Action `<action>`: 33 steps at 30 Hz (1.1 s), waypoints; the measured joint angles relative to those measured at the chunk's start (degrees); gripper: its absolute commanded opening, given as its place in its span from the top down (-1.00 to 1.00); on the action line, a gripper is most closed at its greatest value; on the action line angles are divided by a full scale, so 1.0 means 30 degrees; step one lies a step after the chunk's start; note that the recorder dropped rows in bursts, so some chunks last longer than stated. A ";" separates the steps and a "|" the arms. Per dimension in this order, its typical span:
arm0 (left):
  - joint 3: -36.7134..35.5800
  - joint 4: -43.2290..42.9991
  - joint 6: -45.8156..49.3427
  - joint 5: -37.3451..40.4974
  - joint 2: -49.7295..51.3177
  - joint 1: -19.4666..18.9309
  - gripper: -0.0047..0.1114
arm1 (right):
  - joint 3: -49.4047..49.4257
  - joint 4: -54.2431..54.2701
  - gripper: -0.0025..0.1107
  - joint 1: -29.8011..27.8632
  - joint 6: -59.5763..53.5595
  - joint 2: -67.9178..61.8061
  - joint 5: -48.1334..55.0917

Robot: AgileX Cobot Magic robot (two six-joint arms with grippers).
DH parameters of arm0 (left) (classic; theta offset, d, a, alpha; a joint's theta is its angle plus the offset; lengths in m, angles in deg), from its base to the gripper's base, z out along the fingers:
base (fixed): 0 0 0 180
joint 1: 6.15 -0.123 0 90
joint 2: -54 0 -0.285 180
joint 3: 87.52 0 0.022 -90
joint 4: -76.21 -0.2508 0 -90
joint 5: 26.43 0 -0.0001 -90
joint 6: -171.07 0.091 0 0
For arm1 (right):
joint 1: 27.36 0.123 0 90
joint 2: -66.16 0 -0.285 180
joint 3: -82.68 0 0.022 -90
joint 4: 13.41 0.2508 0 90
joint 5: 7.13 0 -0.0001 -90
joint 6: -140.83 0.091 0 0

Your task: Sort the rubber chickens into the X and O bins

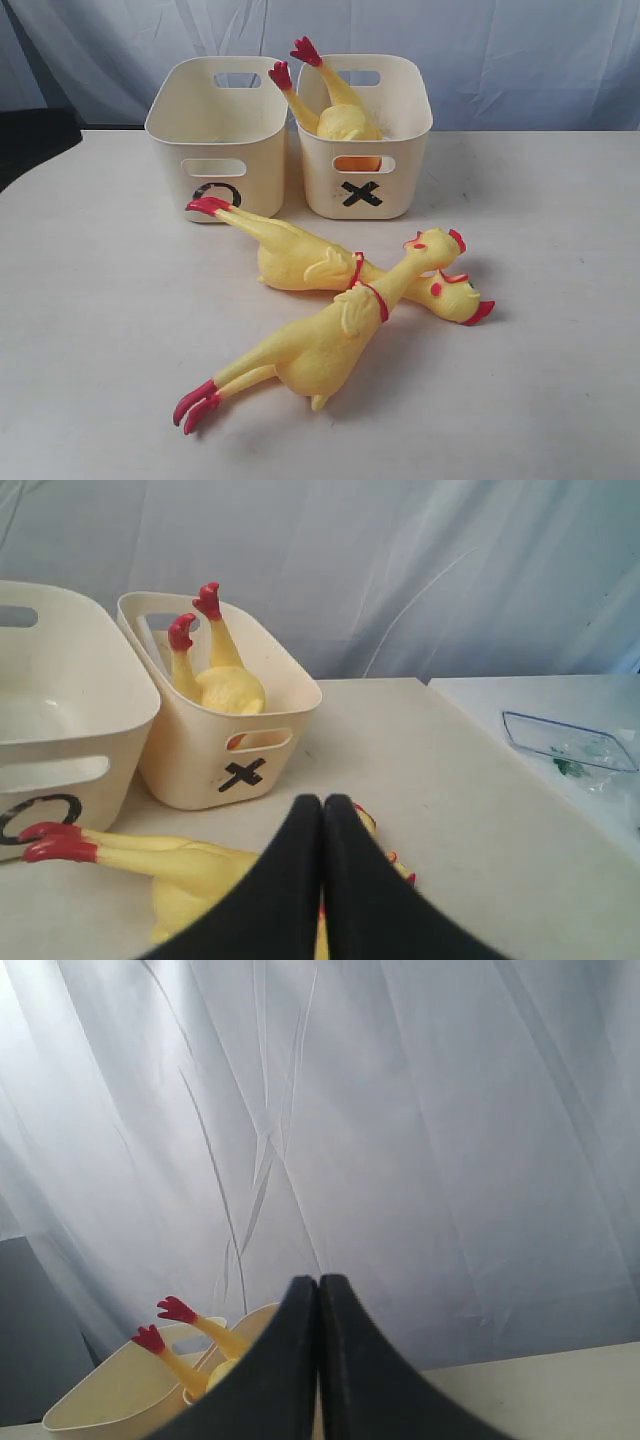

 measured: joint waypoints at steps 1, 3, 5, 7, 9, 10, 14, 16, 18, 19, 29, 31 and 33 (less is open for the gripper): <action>0.0304 -0.0293 -0.0365 -0.0133 0.0463 0.0000 0.92 | 0.0000 0.0000 0.97 0.0000 0.0000 0.0000 0.0000; 0.0869 -0.1190 -0.1186 -0.0521 0.1201 0.0000 0.92 | 0.0000 0.0000 0.97 0.0000 0.0000 0.0000 0.0000; 0.1398 -0.1811 -0.1766 -0.0941 0.1873 0.0000 0.92 | 0.0000 0.0000 0.97 0.0000 -0.0037 0.0000 0.0000; 0.1721 -0.2132 -0.1858 -0.1230 0.2300 0.0000 0.92 | 0.0000 0.0000 0.97 0.0000 -0.0037 0.0000 0.0000; 0.1878 -0.2238 -0.1724 -0.1265 0.2492 0.0282 0.92 | 0.0000 0.0000 0.97 0.0000 -0.0037 0.0000 0.0000; 0.1961 -0.2287 -0.1643 -0.1151 0.2576 0.0508 0.92 | 0.0000 0.0000 0.97 0.0000 -0.0037 0.0000 0.0000; 0.2089 -0.2357 -0.1562 -0.0422 0.2622 0.1422 0.92 | 0.0000 0.0000 0.97 0.0000 -0.0003 0.0000 0.0000; 0.2089 -0.2401 -0.1529 -0.0149 0.2622 0.1807 0.92 | 0.0000 0.0000 0.97 0.0000 -0.0009 0.0000 -0.0189; 0.2089 -0.2401 -0.1529 0.0234 0.2622 0.2049 0.92 | 0.0000 0.0000 0.97 0.0000 -0.0009 0.0000 -0.0580; 0.2089 -0.2401 -0.1529 0.0476 0.2622 0.2190 0.92 | 0.0000 0.0000 0.97 0.0000 -0.0009 0.0000 -0.0739; 0.2089 -0.2459 -0.1627 0.3492 0.2622 0.3062 0.92 | 0.0000 0.0000 0.97 0.0000 -0.0009 0.0000 -0.1005; 0.2089 -0.2459 -0.1766 0.4058 0.2671 0.3291 0.92 | 0.0000 0.0000 0.97 0.0000 -0.0009 0.0000 -0.1005; 0.2089 -0.2459 -0.1847 0.4184 0.2732 0.3402 0.92 | 0.0000 0.0000 0.97 0.0000 -0.0009 0.0000 -0.1005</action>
